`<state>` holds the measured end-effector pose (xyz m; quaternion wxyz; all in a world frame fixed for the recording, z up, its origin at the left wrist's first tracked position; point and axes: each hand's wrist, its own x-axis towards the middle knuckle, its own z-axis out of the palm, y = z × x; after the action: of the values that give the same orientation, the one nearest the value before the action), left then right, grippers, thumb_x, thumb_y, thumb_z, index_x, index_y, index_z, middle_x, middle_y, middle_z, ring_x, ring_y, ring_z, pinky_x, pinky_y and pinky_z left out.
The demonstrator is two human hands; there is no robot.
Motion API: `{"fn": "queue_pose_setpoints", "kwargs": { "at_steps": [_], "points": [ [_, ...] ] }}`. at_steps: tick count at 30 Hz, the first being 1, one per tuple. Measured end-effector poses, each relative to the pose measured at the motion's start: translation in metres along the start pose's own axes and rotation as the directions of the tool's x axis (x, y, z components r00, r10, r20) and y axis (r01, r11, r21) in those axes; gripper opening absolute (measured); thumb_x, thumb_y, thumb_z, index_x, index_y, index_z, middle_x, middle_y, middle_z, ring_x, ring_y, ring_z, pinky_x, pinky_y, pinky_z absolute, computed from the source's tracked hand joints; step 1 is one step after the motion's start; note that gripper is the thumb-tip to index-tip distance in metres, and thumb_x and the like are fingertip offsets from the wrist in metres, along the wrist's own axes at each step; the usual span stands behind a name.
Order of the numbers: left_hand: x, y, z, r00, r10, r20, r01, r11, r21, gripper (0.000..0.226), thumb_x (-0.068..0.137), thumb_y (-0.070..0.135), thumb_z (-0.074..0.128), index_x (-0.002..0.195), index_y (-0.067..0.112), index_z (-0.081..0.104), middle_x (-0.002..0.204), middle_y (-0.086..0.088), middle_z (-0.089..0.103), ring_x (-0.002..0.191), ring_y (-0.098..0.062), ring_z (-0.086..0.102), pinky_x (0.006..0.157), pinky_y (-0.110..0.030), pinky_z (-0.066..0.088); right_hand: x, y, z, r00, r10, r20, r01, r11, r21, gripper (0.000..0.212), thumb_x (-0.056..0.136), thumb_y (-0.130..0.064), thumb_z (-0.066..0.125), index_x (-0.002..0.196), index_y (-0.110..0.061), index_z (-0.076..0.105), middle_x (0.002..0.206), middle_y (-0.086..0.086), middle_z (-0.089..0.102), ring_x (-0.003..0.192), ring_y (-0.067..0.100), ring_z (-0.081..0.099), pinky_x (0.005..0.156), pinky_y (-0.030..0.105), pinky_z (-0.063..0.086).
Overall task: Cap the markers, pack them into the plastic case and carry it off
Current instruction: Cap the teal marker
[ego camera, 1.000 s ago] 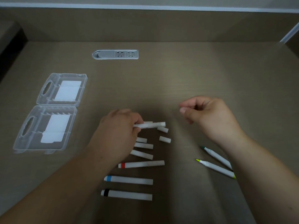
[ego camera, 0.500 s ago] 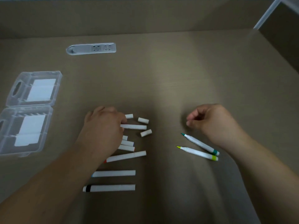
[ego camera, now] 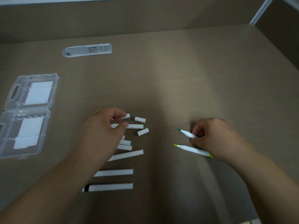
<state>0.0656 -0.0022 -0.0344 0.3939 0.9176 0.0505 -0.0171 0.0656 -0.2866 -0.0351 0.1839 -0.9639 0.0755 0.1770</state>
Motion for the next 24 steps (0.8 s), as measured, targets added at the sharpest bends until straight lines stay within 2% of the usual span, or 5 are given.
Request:
{"fn": "queue_pose_setpoints", "kwargs": {
  "at_steps": [4, 9, 13, 17, 24],
  "points": [
    [-0.011, 0.022, 0.011, 0.997, -0.063, 0.040, 0.069, 0.976, -0.205, 0.016, 0.088, 0.022, 0.070, 0.096, 0.035, 0.071, 0.085, 0.015, 0.069, 0.079, 0.003, 0.065, 0.065, -0.010, 0.048, -0.001, -0.012, -0.008, 0.999, -0.026, -0.036, 0.035, 0.963, 0.266, 0.010, 0.074, -0.026, 0.079, 0.072, -0.024, 0.069, 0.065, -0.006, 0.068, 0.058, 0.009, 0.062, 0.058, 0.029, 0.050],
    [-0.017, 0.039, 0.031, 0.994, -0.066, 0.090, 0.088, 0.957, -0.275, 0.005, 0.089, 0.033, 0.069, 0.093, 0.034, 0.072, 0.078, 0.014, 0.071, 0.074, 0.004, 0.065, 0.067, -0.015, 0.049, -0.004, -0.047, -0.011, 0.991, -0.123, 0.052, 0.043, 0.666, 0.744, 0.009, 0.077, -0.009, 0.078, 0.078, -0.006, 0.070, 0.064, 0.007, 0.067, 0.054, 0.016, 0.055, 0.052, 0.024, 0.045],
    [-0.013, 0.051, 0.031, 0.971, -0.148, 0.189, 0.219, 0.867, -0.447, 0.014, 0.091, 0.037, 0.065, 0.084, 0.029, 0.074, 0.078, 0.010, 0.074, 0.076, -0.004, 0.070, 0.071, -0.025, 0.056, -0.004, -0.076, 0.003, 0.978, -0.196, 0.068, 0.043, 0.514, 0.857, 0.006, 0.081, -0.005, 0.074, 0.081, -0.003, 0.069, 0.060, 0.008, 0.067, 0.047, 0.012, 0.056, 0.046, 0.022, 0.046],
    [-0.005, 0.044, 0.024, 0.902, -0.278, 0.331, 0.431, 0.614, -0.661, 0.011, 0.091, 0.021, 0.069, 0.090, 0.012, 0.074, 0.084, -0.015, 0.076, 0.078, -0.032, 0.076, 0.078, -0.049, 0.061, -0.001, -0.094, 0.016, 0.975, -0.224, 0.008, 0.119, 0.550, 0.826, 0.010, 0.079, -0.006, 0.078, 0.082, -0.008, 0.068, 0.074, 0.015, 0.073, 0.060, 0.022, 0.065, 0.058, 0.036, 0.053],
    [0.010, 0.020, -0.004, 0.915, -0.358, 0.185, 0.390, 0.671, -0.631, 0.004, 0.091, 0.020, 0.070, 0.095, 0.020, 0.071, 0.083, -0.003, 0.078, 0.078, -0.020, 0.076, 0.067, -0.033, 0.062, 0.010, -0.094, 0.026, 0.952, -0.271, -0.145, 0.307, 0.830, 0.466, 0.013, 0.077, -0.015, 0.080, 0.078, -0.025, 0.072, 0.072, -0.007, 0.065, 0.060, 0.002, 0.055, 0.058, 0.015, 0.043]
  ]
}}
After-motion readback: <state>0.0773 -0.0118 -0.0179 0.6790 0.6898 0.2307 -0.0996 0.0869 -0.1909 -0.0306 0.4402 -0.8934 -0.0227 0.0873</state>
